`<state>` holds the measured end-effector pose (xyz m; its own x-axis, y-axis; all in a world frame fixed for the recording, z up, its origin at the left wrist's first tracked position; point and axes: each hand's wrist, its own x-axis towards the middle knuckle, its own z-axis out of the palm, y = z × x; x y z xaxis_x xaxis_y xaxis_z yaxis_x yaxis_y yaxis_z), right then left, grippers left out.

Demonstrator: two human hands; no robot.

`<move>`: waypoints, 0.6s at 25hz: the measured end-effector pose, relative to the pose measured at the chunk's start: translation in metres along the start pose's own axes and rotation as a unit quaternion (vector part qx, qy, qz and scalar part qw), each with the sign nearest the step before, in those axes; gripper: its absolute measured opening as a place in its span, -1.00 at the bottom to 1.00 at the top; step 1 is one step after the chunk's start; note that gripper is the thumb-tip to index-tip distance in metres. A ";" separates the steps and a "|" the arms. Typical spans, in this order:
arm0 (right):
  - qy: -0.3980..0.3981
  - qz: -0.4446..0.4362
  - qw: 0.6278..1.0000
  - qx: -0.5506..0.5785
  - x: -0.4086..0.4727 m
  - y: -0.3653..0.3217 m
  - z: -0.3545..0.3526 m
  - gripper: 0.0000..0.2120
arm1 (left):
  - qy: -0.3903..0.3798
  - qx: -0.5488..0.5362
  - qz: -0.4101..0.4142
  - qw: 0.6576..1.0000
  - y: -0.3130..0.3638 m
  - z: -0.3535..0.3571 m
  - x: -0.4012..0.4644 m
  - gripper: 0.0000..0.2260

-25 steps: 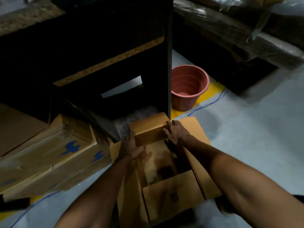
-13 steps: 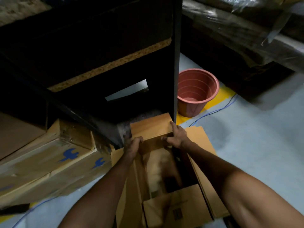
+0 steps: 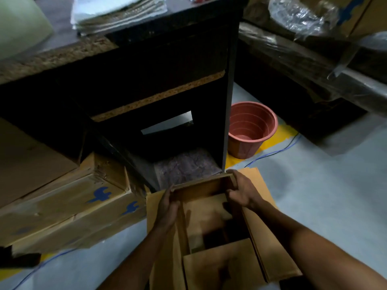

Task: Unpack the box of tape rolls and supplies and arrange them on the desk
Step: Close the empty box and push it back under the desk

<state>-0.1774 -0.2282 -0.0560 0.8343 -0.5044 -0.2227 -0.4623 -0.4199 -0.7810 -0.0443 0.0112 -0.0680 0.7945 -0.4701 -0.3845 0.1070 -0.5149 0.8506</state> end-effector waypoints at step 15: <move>-0.170 0.023 0.890 -0.422 -0.026 0.026 0.040 -0.24 | -0.055 0.333 -0.001 0.941 -0.052 -0.009 -0.034 -0.19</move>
<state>-0.1994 -0.1960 -0.0936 0.7851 -0.3385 -0.5188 -0.4396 -0.8945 -0.0816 -0.0717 0.0600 -0.0961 0.7241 -0.5208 -0.4522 -0.3182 -0.8339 0.4510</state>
